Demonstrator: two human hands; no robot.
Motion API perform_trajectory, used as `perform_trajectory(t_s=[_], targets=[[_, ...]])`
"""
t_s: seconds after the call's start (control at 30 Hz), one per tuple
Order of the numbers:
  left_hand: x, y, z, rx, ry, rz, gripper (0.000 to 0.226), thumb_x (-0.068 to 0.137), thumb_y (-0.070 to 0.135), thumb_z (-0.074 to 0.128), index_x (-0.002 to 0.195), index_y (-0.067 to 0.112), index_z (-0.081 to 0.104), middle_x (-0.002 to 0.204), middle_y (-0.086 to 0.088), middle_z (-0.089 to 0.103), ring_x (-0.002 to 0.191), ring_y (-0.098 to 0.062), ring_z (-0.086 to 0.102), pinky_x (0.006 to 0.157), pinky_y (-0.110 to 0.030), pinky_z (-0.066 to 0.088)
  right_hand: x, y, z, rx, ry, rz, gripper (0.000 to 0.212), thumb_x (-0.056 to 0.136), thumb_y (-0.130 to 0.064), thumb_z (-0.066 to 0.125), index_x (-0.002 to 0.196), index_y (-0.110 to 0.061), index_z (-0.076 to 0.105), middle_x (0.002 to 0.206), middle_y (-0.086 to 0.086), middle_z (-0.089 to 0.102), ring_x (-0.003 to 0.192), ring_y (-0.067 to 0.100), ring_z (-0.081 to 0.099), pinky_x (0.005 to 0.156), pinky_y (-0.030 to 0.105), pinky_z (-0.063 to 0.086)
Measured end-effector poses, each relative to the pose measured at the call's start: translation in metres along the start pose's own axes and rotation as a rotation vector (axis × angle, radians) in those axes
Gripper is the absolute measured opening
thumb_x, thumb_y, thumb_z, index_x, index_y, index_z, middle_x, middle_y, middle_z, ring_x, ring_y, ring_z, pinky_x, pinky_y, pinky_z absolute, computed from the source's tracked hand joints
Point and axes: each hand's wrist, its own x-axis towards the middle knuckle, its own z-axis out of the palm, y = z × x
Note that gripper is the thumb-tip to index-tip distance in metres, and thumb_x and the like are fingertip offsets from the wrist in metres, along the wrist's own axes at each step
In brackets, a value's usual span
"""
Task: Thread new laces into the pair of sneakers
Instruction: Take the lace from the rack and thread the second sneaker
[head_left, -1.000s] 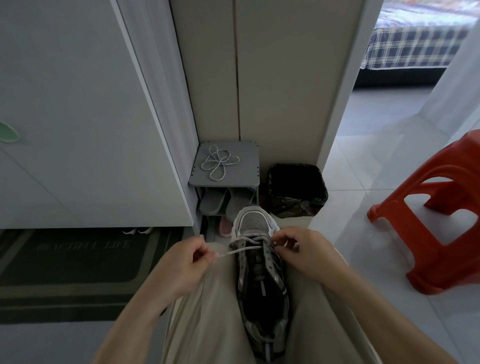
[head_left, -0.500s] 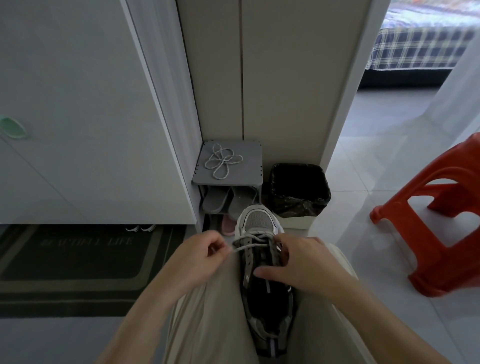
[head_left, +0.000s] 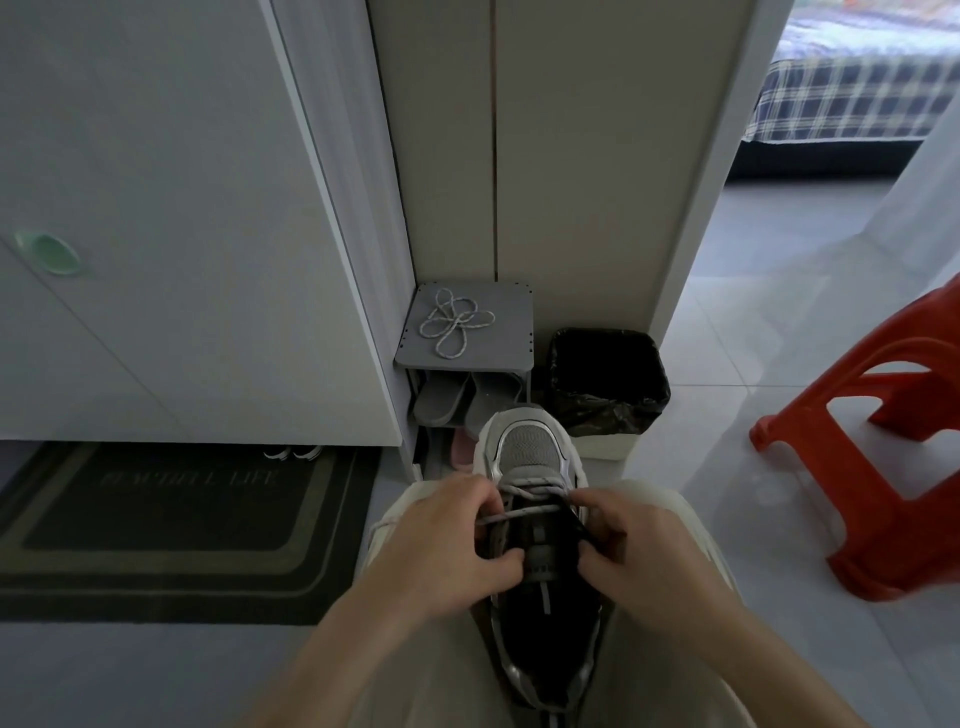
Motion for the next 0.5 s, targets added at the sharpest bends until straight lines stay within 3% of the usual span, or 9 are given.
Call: perform_trajectory(t_s=[0.13,0.3,0.5], targets=[[-0.003,0.0,0.011,0.019,-0.005,-0.007,0.03,0.077,0.041,0.066,0.096,0.027,0.048,0.091,0.017,0.044,0.083,0.0,0.047,0.073,-0.021,0.046,-0.002,0.009,0.012,-0.048,0.014,0.031,0.046,0.079,-0.025,0.062,0.124,-0.03,0.058,0.058,-0.019,0.052,0.066,-0.009,0.053,0.059,0.007,0.037],[0.0,-0.006,0.016,0.004,0.024,-0.005,0.025,0.076,0.036,0.067,0.092,0.025,0.05,0.089,0.016,0.046,0.081,0.001,0.047,0.063,-0.012,0.038,-0.001,0.009,0.023,-0.048,0.058,0.022,0.04,0.072,-0.036,0.05,0.107,-0.025,0.064,0.062,-0.01,0.056,0.06,0.007,0.052,0.056,0.013,0.036],[0.001,-0.01,0.016,-0.07,0.031,-0.019,0.029,0.074,0.039,0.069,0.092,0.026,0.05,0.091,0.017,0.047,0.082,0.002,0.048,0.064,-0.011,0.038,0.003,0.005,0.02,0.009,0.039,0.057,0.035,0.08,-0.027,0.064,0.114,-0.032,0.061,0.062,-0.014,0.057,0.065,-0.002,0.056,0.058,0.01,0.04]])
